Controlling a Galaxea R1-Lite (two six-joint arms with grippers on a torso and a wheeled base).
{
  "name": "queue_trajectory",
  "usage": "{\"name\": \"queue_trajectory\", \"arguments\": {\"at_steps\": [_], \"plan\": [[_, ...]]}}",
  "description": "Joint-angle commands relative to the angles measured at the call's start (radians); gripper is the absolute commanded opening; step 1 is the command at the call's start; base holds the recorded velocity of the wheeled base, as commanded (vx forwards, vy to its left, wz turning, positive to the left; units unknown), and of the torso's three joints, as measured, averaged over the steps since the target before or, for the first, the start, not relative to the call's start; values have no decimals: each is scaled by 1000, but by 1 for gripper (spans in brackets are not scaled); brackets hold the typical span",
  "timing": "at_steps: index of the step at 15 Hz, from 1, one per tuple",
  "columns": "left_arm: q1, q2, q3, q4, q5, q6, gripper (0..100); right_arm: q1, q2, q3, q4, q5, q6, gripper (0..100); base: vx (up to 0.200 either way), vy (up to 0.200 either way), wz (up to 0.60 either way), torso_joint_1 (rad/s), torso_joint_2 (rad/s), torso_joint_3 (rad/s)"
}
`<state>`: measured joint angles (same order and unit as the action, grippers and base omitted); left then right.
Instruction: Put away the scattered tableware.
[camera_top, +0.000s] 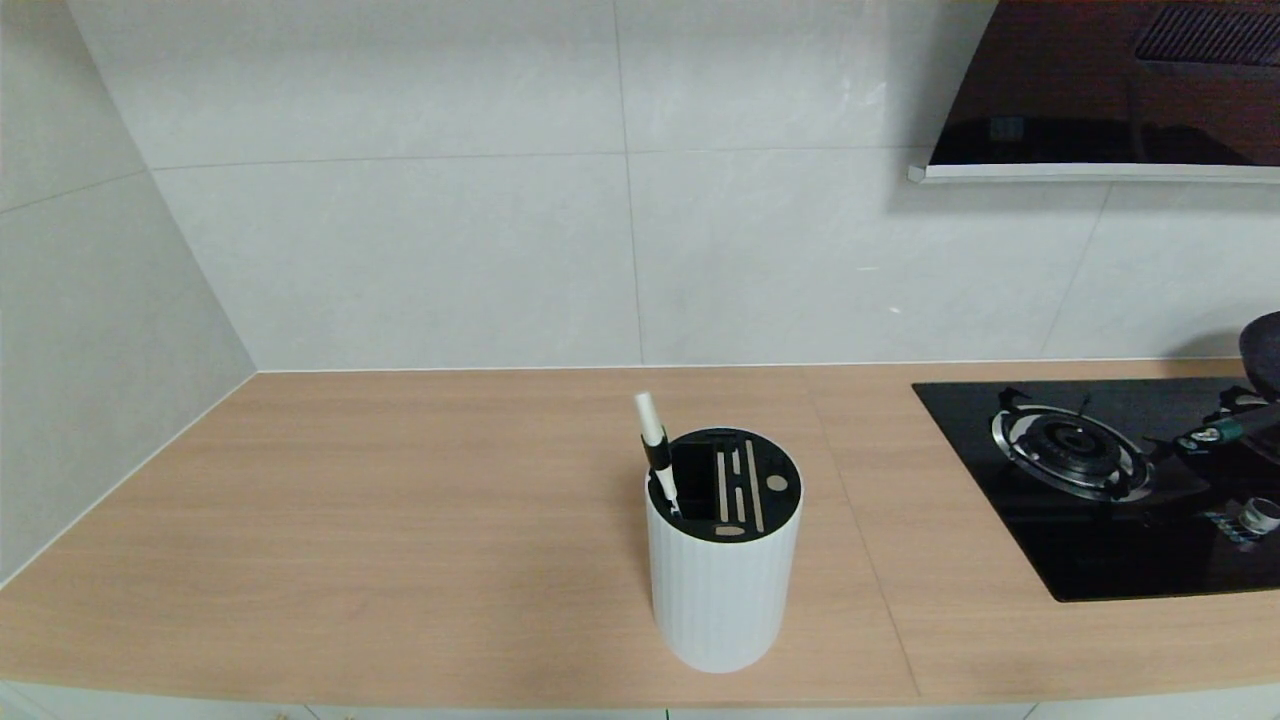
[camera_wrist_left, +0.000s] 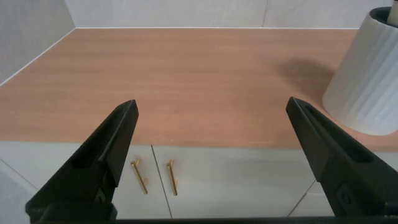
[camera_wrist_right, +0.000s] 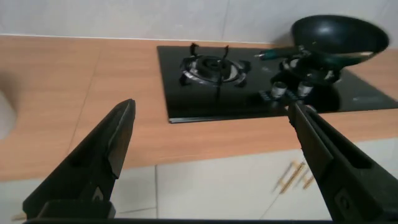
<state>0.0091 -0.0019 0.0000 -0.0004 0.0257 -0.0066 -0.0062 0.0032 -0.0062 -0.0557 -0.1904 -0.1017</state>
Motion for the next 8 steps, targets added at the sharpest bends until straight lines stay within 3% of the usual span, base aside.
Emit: {"name": "queue_trajectory", "arguments": {"at_steps": [1, 6, 7, 8], "plan": [[0, 2, 0, -1, 0, -1, 100, 0, -2, 5, 2, 31, 34, 100, 0, 0, 0, 0, 0, 0], [0, 2, 0, -1, 0, -1, 100, 6, -2, 5, 5, 75, 50, 100, 0, 0, 0, 0, 0, 0], [0, 2, 0, -1, 0, -1, 100, 6, -3, 6, 50, 213, 76, 100, 0, 0, 0, 0, 0, 0], [0, 2, 0, -1, 0, 0, 100, 6, -2, 2, 74, 227, 80, 100, 0, 0, 0, 0, 0, 0]]}}
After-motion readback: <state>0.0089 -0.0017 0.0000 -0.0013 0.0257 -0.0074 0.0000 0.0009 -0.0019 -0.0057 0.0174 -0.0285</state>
